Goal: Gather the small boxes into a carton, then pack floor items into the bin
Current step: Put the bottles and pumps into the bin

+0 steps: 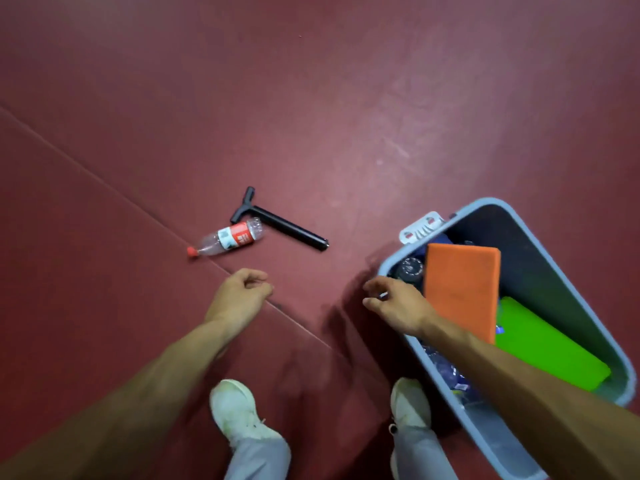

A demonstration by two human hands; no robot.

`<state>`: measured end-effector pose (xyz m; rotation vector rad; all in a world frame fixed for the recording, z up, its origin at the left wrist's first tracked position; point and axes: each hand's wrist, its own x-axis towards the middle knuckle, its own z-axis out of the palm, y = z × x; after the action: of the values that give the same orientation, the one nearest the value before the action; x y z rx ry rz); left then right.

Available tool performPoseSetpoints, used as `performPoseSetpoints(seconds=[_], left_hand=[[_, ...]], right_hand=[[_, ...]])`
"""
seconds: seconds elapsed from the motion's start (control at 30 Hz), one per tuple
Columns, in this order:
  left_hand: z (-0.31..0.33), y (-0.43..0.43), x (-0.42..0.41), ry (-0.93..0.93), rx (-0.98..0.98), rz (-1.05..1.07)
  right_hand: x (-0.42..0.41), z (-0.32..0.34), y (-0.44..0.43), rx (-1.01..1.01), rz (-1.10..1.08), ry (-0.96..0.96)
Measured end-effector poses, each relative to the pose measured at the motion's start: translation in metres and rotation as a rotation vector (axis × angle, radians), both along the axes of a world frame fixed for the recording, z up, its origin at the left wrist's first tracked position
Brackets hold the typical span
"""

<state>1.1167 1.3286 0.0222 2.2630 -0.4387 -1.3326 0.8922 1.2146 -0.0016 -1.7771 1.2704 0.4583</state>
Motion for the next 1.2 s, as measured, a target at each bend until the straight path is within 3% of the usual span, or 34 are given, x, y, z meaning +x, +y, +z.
performPoseSetpoints(seconds=[0.13,0.27,0.4,0.57,0.77,0.87,0.97,1.07,1.2], left_hand=[[0.006,0.027,0.093,-0.056,0.016,0.007],[-0.008,0.037,0.160,-0.082,0.058,0.022],[-0.057,0.020,0.183,-0.035,0.086,0.063],[-0.161,-0.032,0.189,-0.035,0.070,0.142],[-0.288,-0.077,0.200,-0.325,0.308,-0.349],[-0.340,-0.083,0.199,-0.344,0.357,-0.513],[-0.367,-0.079,0.189,-0.515,0.356,-0.638],[-0.367,-0.071,0.178,-0.577,0.329,-0.657],[-0.335,-0.064,0.173,-0.353,0.252,-0.462]], right_hand=[[0.090,0.002,-0.006,0.010,0.182,0.050],[0.151,-0.008,-0.029,-0.050,0.231,0.082],[0.190,-0.052,-0.053,-0.099,0.261,0.107],[0.224,-0.151,-0.087,-0.063,0.275,0.132],[0.246,-0.284,-0.104,-0.061,0.193,0.145],[0.243,-0.332,-0.106,-0.171,0.287,0.226],[0.234,-0.357,-0.105,-0.245,0.304,0.234],[0.229,-0.359,-0.103,-0.188,0.297,0.195],[0.223,-0.333,-0.105,-0.026,0.120,0.168]])
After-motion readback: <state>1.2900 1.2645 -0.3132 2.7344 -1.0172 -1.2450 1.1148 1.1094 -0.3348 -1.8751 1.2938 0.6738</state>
